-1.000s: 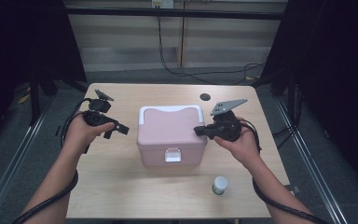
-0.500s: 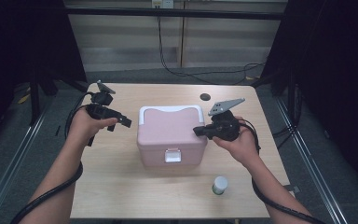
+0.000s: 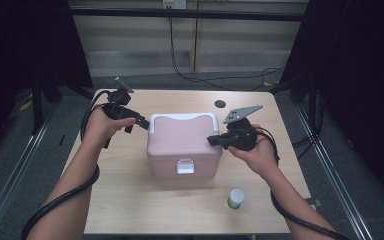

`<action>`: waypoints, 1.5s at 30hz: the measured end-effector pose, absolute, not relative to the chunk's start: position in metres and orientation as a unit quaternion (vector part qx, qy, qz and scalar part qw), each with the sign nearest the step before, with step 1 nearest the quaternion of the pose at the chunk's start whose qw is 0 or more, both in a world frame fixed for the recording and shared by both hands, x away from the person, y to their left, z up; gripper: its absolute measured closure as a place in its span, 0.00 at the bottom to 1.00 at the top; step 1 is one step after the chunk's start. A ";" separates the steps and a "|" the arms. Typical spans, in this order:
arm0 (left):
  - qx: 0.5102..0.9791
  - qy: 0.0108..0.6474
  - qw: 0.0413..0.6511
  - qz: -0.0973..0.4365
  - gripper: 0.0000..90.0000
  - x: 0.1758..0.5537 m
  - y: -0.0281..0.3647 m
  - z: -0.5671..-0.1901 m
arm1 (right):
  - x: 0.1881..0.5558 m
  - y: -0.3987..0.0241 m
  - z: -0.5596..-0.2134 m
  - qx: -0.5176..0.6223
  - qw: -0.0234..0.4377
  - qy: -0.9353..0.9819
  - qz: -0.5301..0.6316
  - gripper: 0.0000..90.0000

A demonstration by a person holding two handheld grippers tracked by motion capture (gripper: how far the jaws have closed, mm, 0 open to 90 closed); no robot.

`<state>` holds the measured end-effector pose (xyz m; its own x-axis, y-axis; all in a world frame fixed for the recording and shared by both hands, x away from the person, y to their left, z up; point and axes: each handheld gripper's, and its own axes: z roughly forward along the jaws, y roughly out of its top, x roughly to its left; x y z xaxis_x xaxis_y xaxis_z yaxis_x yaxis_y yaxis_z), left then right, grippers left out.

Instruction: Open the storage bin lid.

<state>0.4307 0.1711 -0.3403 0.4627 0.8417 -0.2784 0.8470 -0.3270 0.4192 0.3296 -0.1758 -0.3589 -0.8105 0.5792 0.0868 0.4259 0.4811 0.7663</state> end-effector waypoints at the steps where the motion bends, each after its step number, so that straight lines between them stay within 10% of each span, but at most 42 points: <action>1: 0.814 0.519 0.260 -0.006 0.22 0.432 0.170 -0.340 | 0.329 -0.176 -0.359 0.292 0.093 0.857 0.414 1.00; 45: 0.812 0.515 0.271 -0.027 0.43 0.440 0.129 -0.334 | 0.330 -0.177 -0.360 0.308 0.076 0.850 0.420 1.00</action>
<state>0.4400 0.1286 -0.3338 0.4671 0.8230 -0.3231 0.8520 -0.3214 0.4132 0.3304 -0.1774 -0.3597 -0.7983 0.5883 0.1289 0.4600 0.4575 0.7609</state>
